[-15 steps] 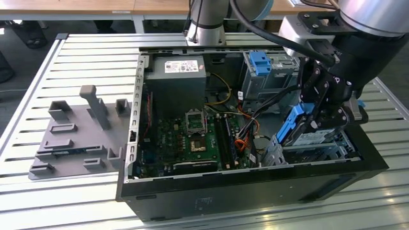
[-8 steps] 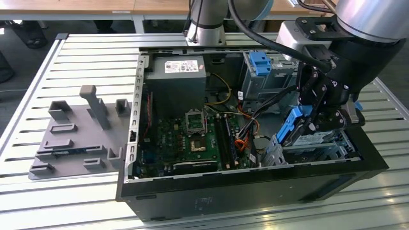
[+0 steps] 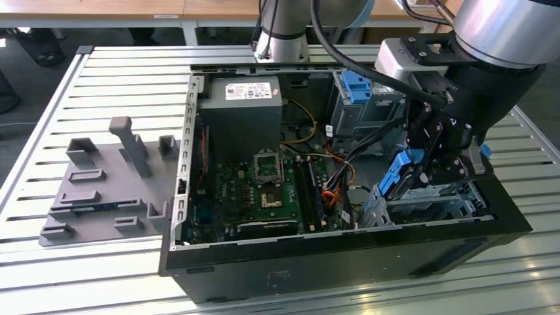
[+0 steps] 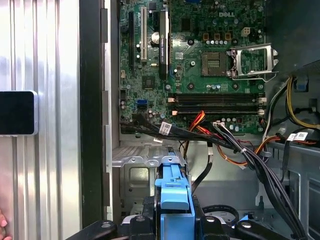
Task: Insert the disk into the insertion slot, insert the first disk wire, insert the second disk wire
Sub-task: 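Insert the disk into the insertion slot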
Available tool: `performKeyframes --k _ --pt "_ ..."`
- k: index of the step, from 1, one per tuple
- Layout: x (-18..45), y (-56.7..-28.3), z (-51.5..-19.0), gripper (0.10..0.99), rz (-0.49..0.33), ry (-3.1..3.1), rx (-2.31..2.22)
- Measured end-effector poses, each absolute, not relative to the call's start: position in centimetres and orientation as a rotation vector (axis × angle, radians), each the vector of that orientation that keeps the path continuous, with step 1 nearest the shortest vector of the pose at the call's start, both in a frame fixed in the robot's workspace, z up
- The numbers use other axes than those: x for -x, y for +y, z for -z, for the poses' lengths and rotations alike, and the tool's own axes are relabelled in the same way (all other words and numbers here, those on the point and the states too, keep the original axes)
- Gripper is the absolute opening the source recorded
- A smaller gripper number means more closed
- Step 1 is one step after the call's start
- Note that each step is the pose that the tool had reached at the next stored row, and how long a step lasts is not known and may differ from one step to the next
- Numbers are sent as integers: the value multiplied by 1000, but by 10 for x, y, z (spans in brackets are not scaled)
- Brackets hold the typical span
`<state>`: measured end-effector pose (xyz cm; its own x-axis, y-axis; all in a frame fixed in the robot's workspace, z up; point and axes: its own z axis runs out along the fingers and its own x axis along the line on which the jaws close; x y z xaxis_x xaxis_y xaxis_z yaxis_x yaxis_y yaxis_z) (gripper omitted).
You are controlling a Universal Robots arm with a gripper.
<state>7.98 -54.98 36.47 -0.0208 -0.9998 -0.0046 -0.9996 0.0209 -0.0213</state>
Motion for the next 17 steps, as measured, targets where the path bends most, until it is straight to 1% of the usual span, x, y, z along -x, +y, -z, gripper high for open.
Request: performKeyframes --k 17 --pt "-80 -550 -350 369 19 2232 2186"
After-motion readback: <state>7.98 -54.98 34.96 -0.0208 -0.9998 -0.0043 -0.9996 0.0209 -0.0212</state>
